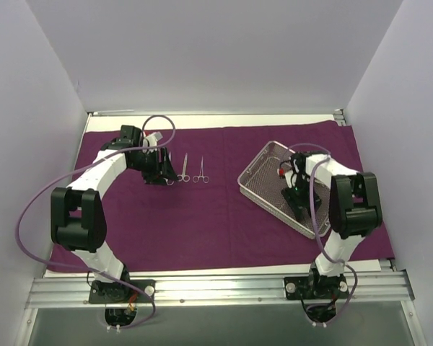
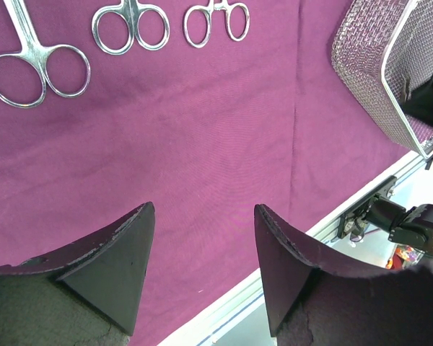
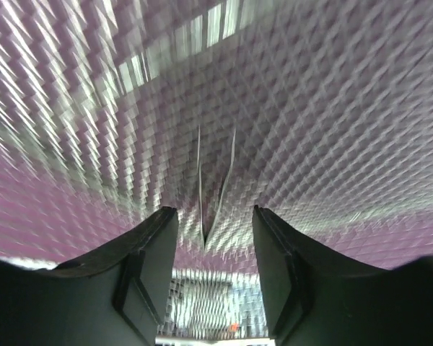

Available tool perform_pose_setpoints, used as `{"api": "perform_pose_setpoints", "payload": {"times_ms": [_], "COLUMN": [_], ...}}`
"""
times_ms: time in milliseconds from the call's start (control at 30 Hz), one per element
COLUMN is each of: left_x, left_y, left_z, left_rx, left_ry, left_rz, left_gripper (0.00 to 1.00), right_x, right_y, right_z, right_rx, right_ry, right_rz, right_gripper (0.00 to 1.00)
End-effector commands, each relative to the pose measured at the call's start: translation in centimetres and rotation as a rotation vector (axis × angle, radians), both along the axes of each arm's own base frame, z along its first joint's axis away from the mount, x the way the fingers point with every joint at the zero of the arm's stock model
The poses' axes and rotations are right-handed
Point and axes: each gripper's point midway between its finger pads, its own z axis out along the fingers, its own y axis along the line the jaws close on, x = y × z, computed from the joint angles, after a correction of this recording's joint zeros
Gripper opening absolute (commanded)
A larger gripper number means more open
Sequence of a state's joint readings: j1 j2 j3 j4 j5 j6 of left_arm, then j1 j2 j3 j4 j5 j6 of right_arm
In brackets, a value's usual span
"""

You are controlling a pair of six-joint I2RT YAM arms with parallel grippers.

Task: Open and lay out the surgical kit
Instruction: Pick up the medical item from the container.

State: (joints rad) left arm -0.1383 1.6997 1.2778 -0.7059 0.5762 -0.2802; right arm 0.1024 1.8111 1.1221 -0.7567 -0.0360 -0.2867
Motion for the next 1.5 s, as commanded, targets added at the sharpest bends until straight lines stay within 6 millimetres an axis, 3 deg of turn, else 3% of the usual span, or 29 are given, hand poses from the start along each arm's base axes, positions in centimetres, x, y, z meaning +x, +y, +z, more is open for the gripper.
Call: {"api": "perform_pose_setpoints", "payload": {"times_ms": [0,167,300,467,533,600,733,900,1100,1200,1233,1267,1333,1400,1433,1467], "left_x": [1.4,1.5,1.6,1.3,1.1,1.0,1.2,1.4,1.8,2.1,2.0,2.2,2.2,2.0,2.3,2.0], "left_y": [0.0,0.1,0.1,0.2,0.2,0.2,0.2,0.2,0.1,-0.1,-0.5,-0.8,-2.1,-3.3,-3.9,-4.6], "left_z": [1.3,1.1,1.2,1.1,1.1,1.1,1.1,1.2,1.4,2.1,2.4,2.8,3.8,5.2,6.1,7.1], "left_rx": [-0.024,-0.028,-0.029,-0.031,-0.031,-0.027,-0.031,-0.028,-0.028,-0.045,-0.065,-0.080,-0.149,-0.209,-0.241,-0.291], "left_ry": [-0.060,-0.053,-0.056,-0.056,-0.056,-0.056,-0.059,-0.062,-0.059,-0.075,-0.081,-0.099,-0.127,-0.147,-0.186,-0.202], "left_rz": [-0.011,-0.010,-0.010,-0.014,-0.014,-0.013,-0.014,-0.018,-0.018,-0.013,-0.024,-0.033,-0.070,-0.091,-0.107,-0.133], "left_gripper": [0.66,0.66,0.66,0.66,0.66,0.66,0.66,0.66,0.66,0.66,0.66,0.66,0.66,0.66,0.66,0.66], "right_x": [-1.9,-2.0,-1.7,-2.1,-2.1,-1.9,-1.5,-1.5,-1.9,-0.1,0.9,3.2,6.6,10.2,11.4,13.4], "right_y": [-1.7,-1.9,-0.1,0.3,0.3,0.0,-1.4,-4.8,-6.6,-5.5,-4.3,-3.3,0.7,4.0,6.7,9.3], "right_z": [2.1,1.2,0.4,0.2,0.4,1.1,3.0,6.1,9.1,10.1,10.3,11.5,12.3,15.0,14.7,17.2], "right_rx": [-0.059,-0.046,0.043,0.057,0.053,0.038,-0.035,-0.231,-0.343,-0.288,-0.238,-0.212,-0.105,-0.036,0.064,0.168], "right_ry": [-0.005,0.029,0.045,0.048,0.048,0.036,-0.012,-0.064,-0.100,-0.180,-0.213,-0.292,-0.394,-0.530,-0.523,-0.592], "right_rz": [0.019,0.000,0.016,0.033,0.032,0.028,0.016,0.023,0.029,0.026,0.027,0.016,0.031,0.010,-0.018,-0.023], "right_gripper": [0.48,0.44,0.28,0.26,0.16,0.00,0.00,0.00,0.00,0.00,0.00,0.00,0.00,0.00,0.00,0.00]}}
